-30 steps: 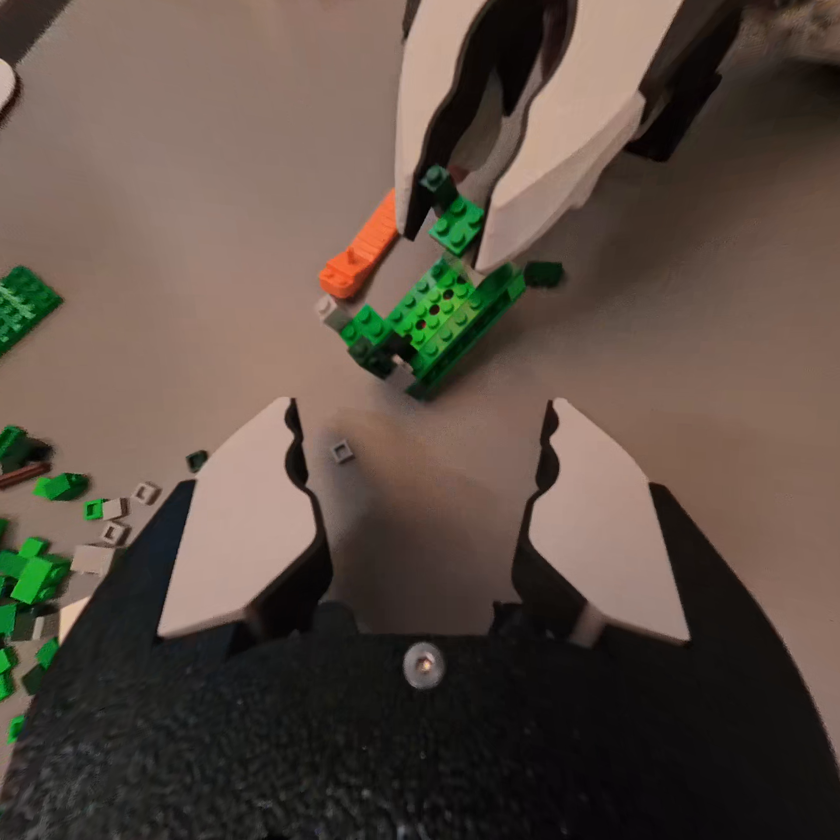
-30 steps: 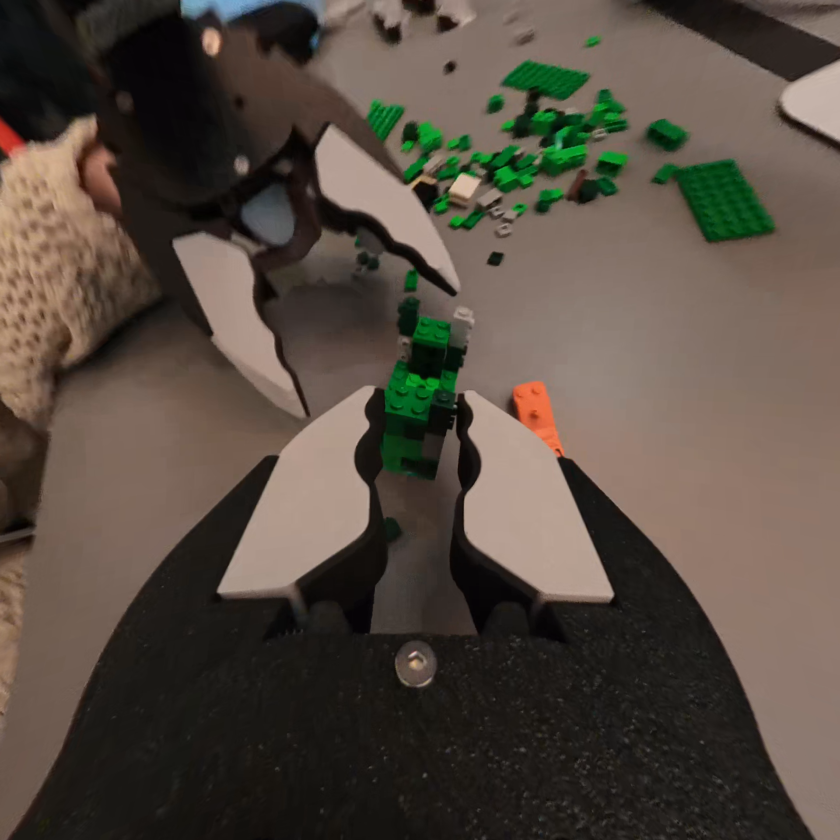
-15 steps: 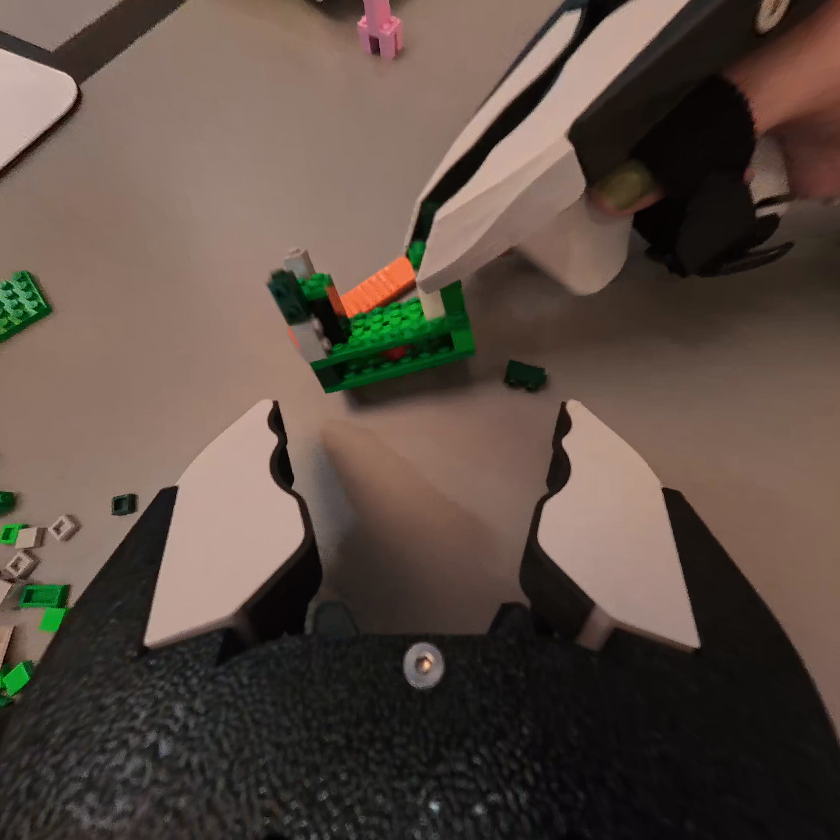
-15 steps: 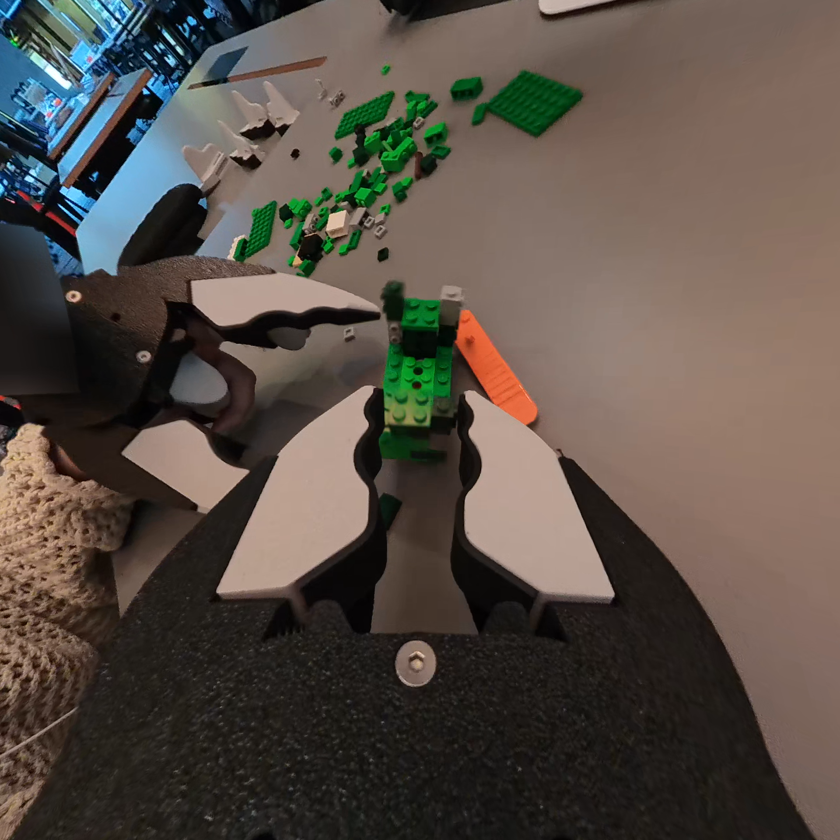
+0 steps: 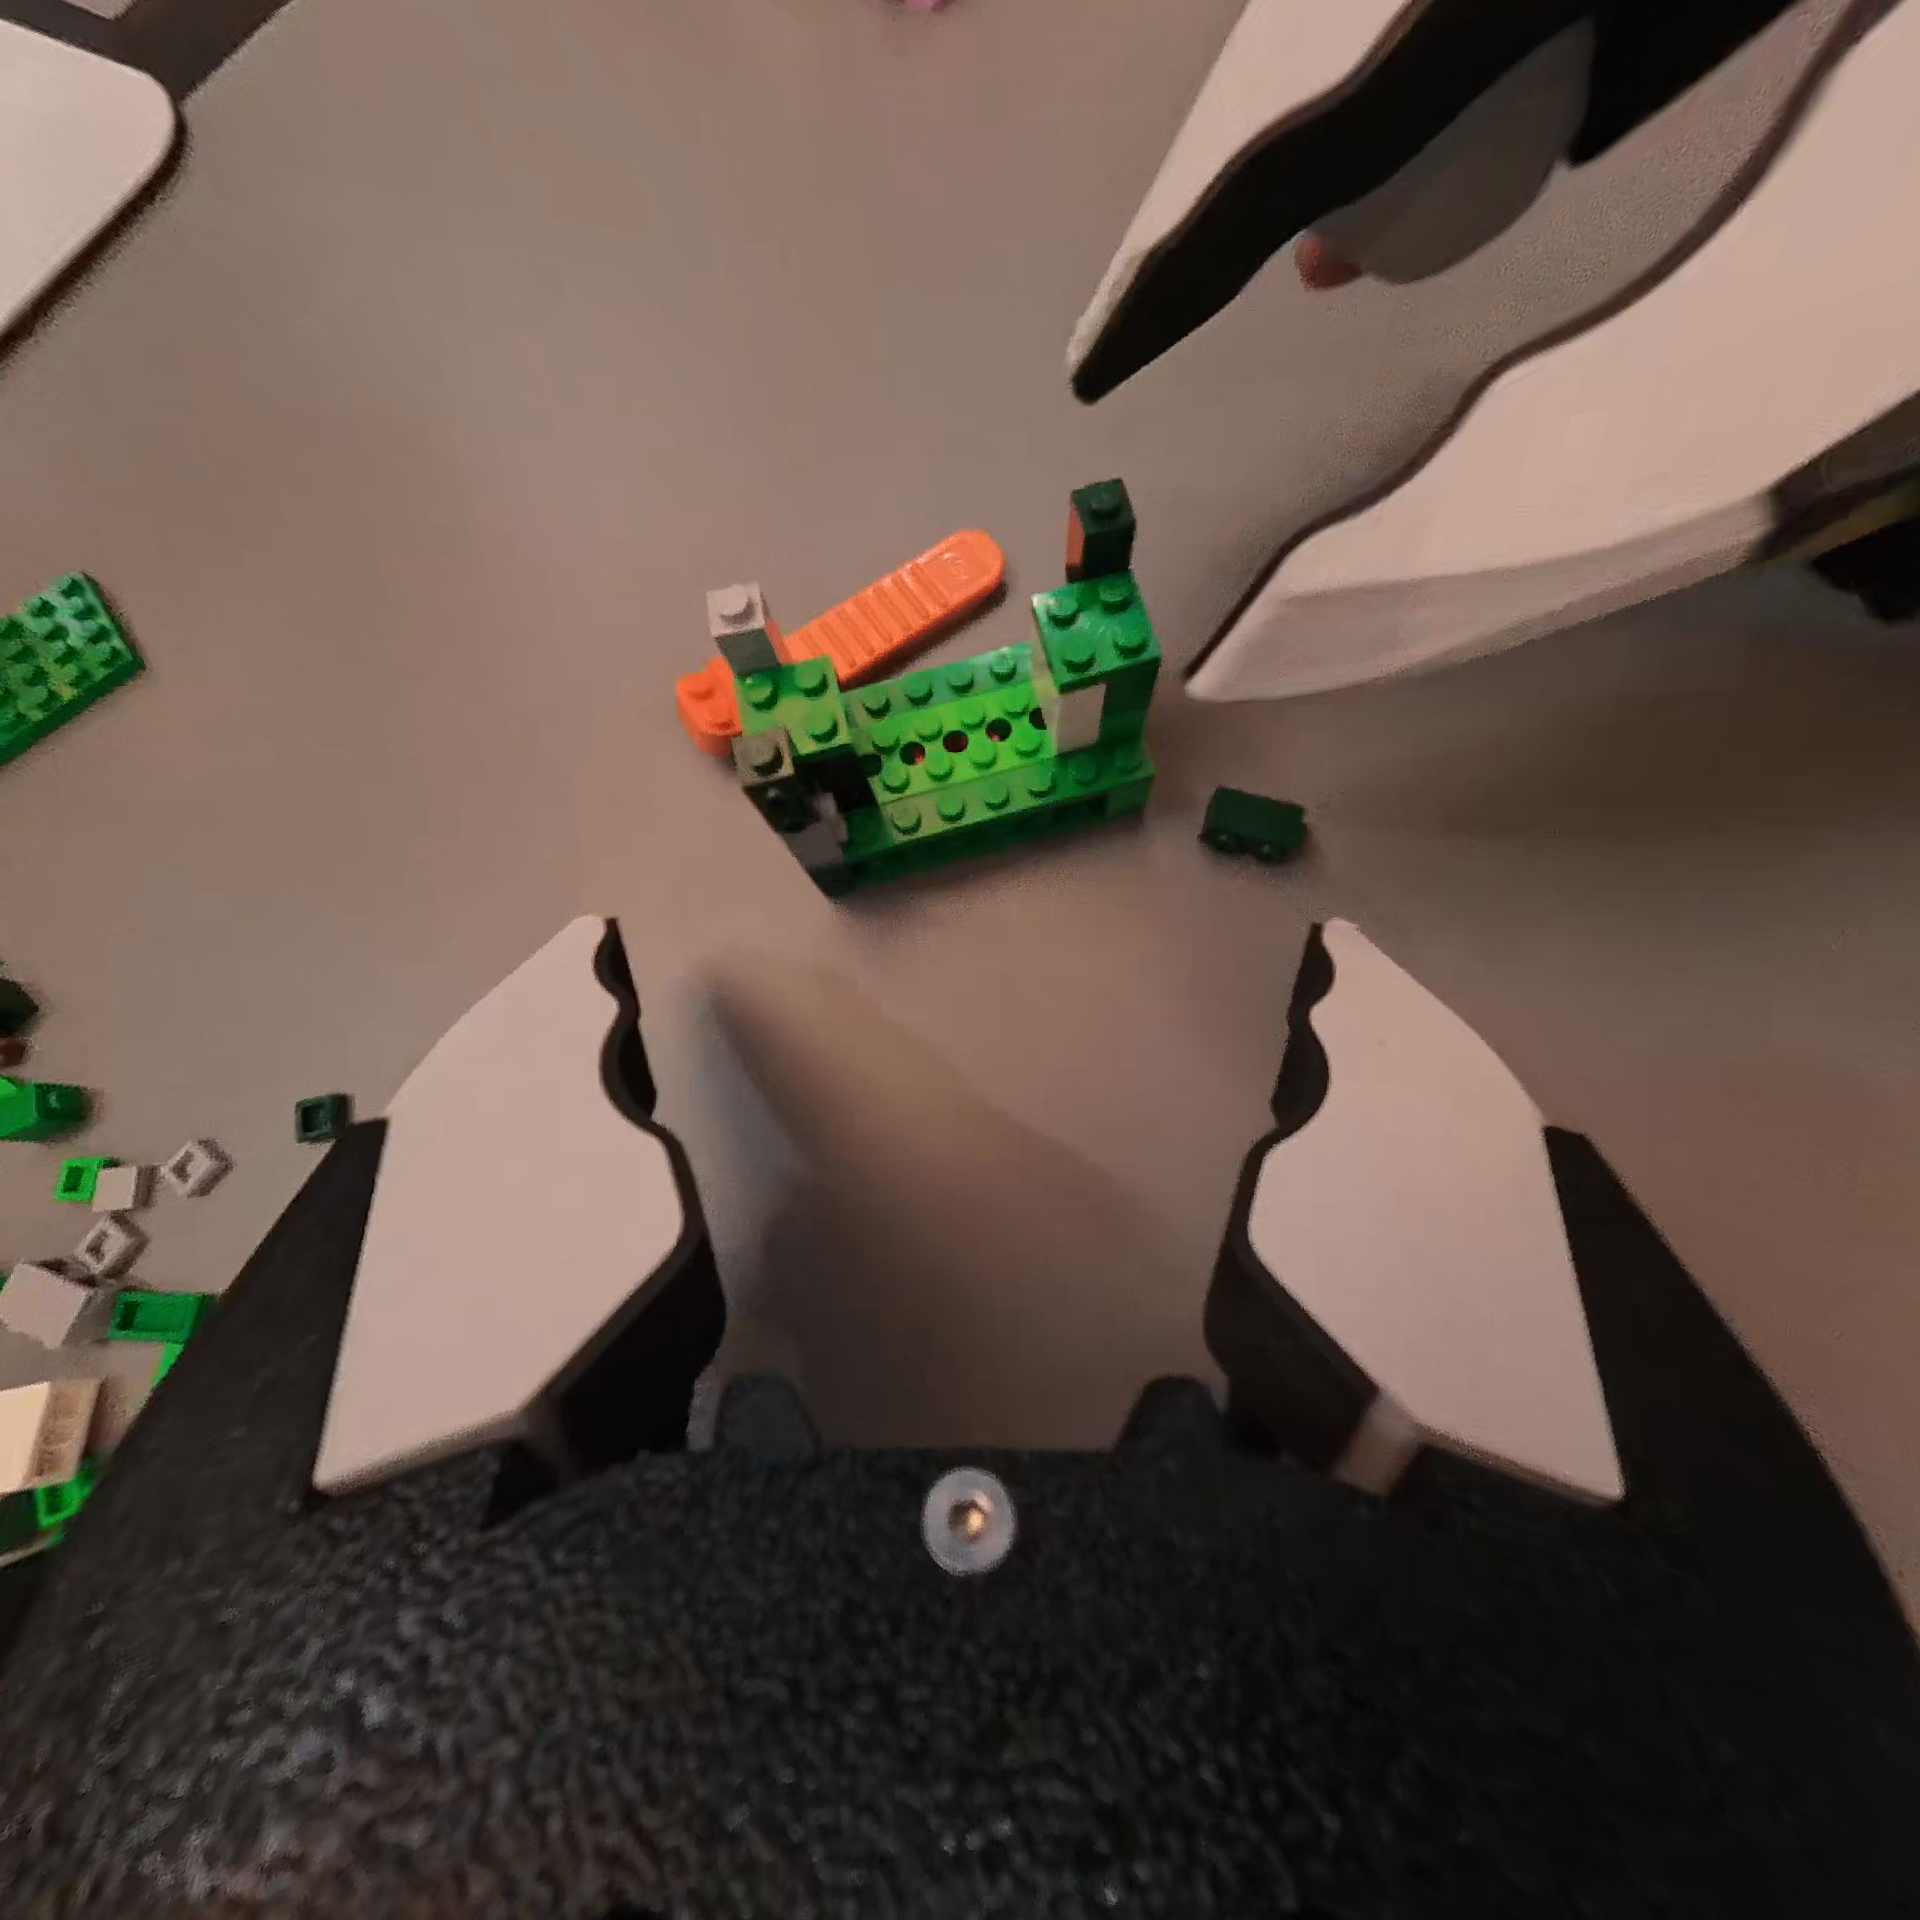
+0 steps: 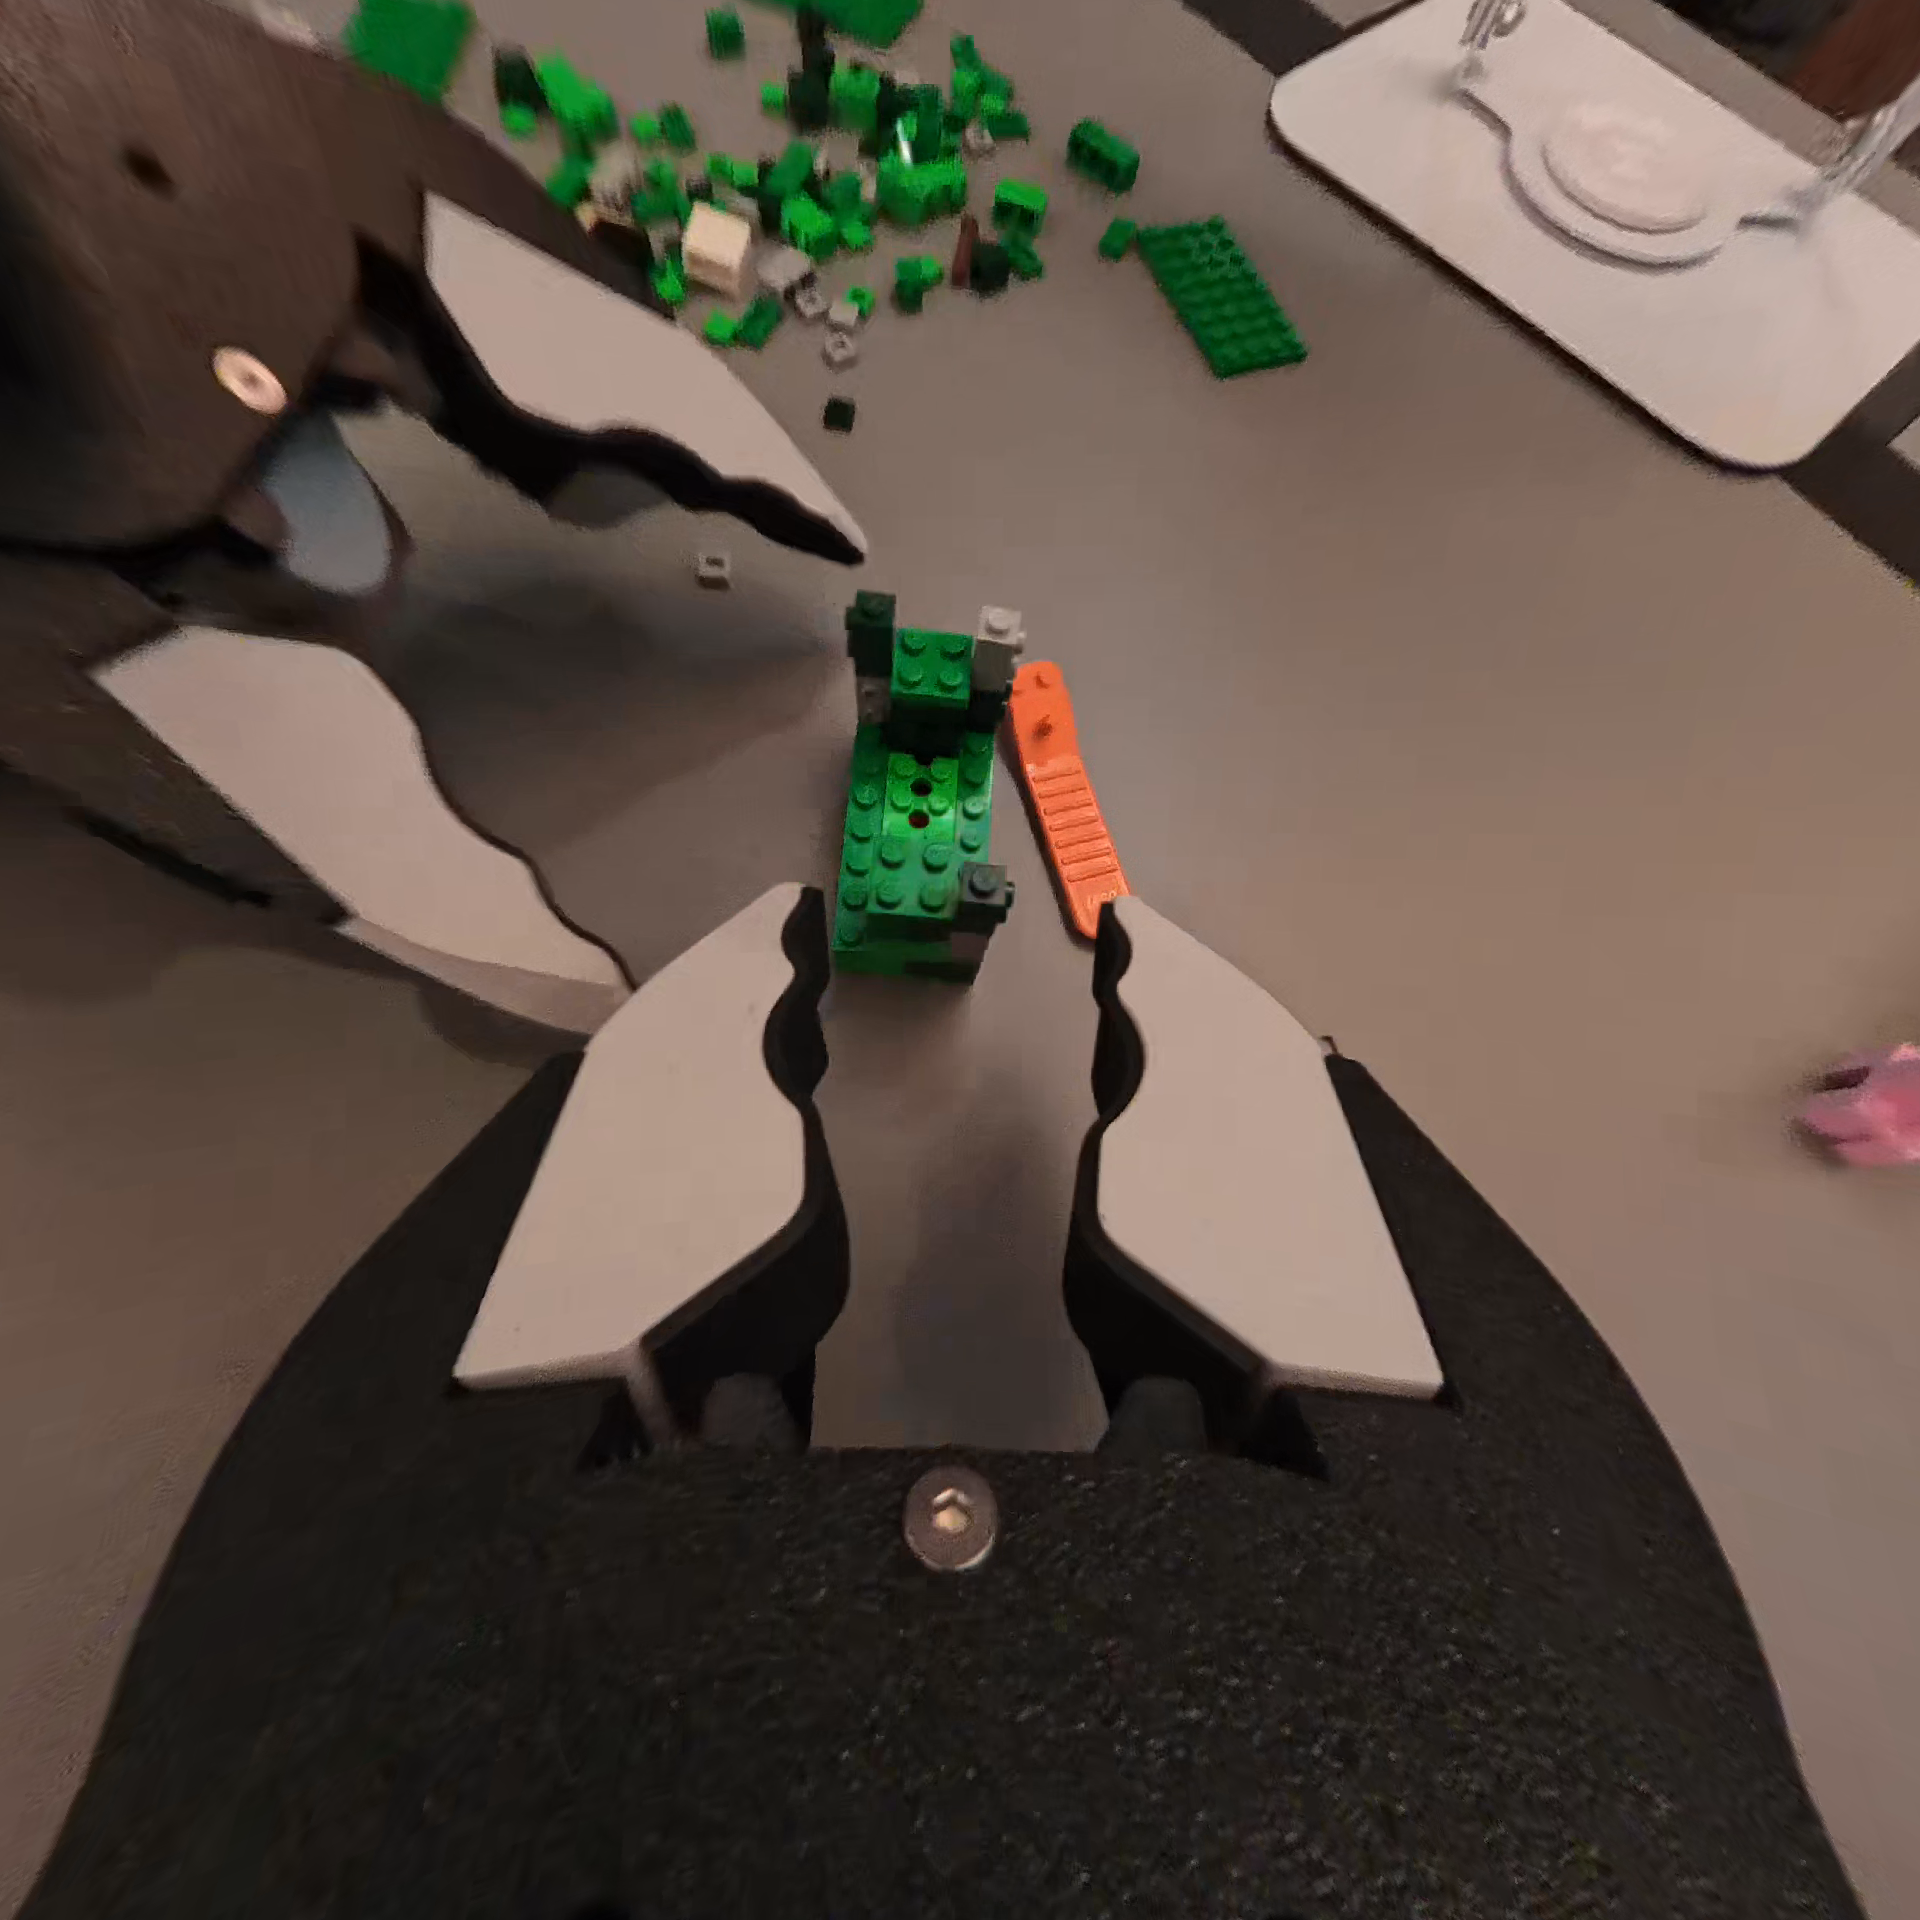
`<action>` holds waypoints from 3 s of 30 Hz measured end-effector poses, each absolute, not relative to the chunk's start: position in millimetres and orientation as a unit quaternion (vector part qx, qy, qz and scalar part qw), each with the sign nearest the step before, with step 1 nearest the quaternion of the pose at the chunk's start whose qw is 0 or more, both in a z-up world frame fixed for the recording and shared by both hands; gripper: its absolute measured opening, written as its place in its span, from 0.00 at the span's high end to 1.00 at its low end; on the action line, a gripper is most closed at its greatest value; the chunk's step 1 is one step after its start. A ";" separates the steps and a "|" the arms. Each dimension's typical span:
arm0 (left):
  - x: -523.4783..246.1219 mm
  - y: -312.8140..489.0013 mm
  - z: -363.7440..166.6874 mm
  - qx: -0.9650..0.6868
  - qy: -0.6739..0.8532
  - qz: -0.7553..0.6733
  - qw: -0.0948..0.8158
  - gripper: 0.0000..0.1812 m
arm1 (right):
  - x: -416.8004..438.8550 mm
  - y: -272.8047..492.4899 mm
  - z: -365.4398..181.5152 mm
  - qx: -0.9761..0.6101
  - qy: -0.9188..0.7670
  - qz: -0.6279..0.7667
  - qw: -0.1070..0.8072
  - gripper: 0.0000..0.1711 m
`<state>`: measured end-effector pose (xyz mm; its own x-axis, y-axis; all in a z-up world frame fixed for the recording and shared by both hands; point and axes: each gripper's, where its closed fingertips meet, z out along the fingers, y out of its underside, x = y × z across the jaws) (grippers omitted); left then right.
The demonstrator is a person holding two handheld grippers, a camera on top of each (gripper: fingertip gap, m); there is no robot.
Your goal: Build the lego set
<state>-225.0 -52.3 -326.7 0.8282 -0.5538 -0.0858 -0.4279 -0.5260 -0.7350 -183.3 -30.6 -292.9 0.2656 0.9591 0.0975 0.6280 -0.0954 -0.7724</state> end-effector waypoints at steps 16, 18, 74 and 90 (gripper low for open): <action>-224.7 -45.3 -326.0 -0.866 0.245 -0.027 0.436 0.34 | -204.0 -25.7 -289.4 -0.767 -0.393 0.444 0.244 0.83; -221.5 -42.8 -325.4 -0.871 0.224 -0.048 0.434 0.36 | -204.5 -28.9 -288.4 -0.768 -0.369 0.473 0.223 0.83; -220.9 -114.2 -254.2 -0.765 0.074 0.038 0.639 0.54 | -207.4 -126.7 -238.9 -0.647 -0.308 0.688 0.115 0.84; -226.1 -138.1 -334.0 -0.887 0.309 -0.087 0.332 0.56 | -159.3 -68.2 -287.3 -0.518 -0.707 0.368 0.309 0.82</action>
<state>-226.1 -138.1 -334.0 0.7936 -0.6064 -0.0499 -0.4904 -0.5889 -0.6424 -159.3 -68.2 -287.3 -0.2721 0.9607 0.0548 0.5056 0.1912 -0.8413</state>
